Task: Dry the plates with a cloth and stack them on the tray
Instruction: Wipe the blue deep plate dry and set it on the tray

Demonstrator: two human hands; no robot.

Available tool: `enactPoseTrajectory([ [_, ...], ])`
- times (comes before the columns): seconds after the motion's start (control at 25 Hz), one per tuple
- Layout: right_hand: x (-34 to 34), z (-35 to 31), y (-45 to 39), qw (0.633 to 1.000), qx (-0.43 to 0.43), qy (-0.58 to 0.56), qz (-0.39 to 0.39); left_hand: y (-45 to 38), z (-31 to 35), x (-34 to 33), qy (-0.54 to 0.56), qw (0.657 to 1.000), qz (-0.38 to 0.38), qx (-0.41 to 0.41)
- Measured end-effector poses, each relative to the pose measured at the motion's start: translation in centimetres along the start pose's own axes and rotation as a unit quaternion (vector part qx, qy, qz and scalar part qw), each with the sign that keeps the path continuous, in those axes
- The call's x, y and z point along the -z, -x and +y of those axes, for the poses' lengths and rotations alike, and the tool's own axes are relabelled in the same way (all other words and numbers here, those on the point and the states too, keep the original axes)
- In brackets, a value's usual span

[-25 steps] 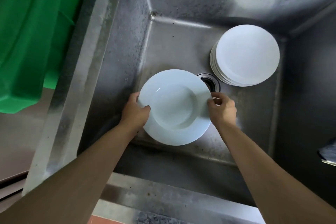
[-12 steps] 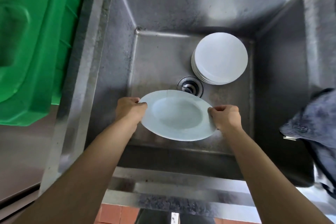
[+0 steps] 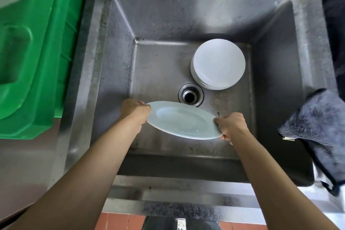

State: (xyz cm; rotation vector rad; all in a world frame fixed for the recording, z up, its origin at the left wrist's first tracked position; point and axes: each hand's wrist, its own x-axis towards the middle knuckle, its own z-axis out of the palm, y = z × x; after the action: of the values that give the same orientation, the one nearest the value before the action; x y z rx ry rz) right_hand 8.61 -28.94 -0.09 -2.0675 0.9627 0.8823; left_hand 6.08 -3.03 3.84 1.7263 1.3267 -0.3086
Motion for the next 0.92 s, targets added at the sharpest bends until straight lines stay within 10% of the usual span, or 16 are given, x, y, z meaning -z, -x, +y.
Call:
enactPoseTrajectory([
  [0.48, -0.2, 1.4, 2.8, 0.984, 0.127, -0.122, 0.025, 1.6, 0.5, 0.1, 0.130, 0.990, 0.039, 0.041],
  [0.68, -0.7, 1.9, 5.1, 0.957, 0.165, -0.230, 0.066, 5.8, -0.6, 0.0, 0.372, 0.922, -0.092, 0.046],
  [0.92, -0.3, 2.2, 6.7, 0.924, 0.202, -0.305, 0.114, 9.5, -0.4, 0.3, 0.402, 0.896, -0.187, 0.009],
])
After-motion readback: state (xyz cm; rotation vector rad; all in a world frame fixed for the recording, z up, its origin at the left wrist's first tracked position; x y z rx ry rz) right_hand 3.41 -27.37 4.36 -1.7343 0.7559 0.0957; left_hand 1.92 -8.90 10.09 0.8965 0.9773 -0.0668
